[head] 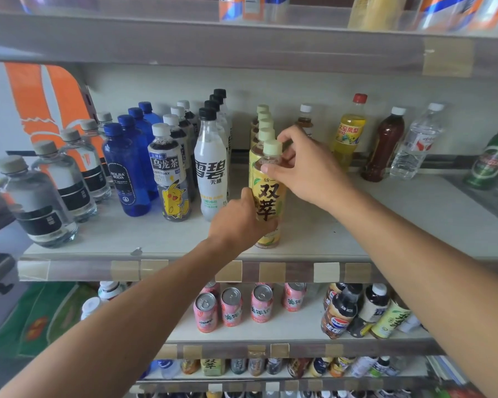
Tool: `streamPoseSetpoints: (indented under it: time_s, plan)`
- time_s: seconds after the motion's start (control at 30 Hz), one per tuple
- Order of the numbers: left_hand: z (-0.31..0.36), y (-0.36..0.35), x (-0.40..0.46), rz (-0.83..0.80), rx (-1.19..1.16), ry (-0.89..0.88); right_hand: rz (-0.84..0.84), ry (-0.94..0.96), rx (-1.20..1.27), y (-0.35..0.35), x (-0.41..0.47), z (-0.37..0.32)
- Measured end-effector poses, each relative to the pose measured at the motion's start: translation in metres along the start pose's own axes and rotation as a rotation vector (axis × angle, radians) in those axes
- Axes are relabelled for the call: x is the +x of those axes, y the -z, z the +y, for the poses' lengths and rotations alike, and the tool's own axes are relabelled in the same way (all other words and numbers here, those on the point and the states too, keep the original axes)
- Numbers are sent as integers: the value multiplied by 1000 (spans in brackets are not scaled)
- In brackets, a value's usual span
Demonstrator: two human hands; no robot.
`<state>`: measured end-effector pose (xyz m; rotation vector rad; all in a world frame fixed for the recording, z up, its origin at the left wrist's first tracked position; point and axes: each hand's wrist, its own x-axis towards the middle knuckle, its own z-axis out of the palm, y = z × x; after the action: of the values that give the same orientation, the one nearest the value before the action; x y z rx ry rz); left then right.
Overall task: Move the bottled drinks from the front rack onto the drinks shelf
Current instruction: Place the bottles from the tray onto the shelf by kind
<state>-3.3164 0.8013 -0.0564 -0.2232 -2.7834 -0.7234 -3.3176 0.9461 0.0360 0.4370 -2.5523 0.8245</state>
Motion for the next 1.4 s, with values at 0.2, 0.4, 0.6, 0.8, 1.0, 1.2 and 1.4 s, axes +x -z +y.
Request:
streamPoseSetpoints:
  time_s: [0.2,0.4,0.6,0.8,1.0,1.2,1.4]
  plan:
    - [1,4,0,14,22,-1,-8,-2,-4,1,1,0]
    - [-2,6,-1,11,8,10,-4,16,6,-2,2,-2]
    - [-5,9,0,8,-1,4,-14,30,-13,-3,2,-5]
    - [-6,7,-5,8,-29,7,-22,29,-29,-2,0,-6]
    - [-5,7,-9,-9,-60,35,-28,46,-67,-1,-8,-7]
    - [-9,0,-15,-61,-75,98,-58,-9,-77,-3,-26,-11]
    - [-3,1,-20,-52,-71,109,-14,-30,-77,-7,-26,-11]
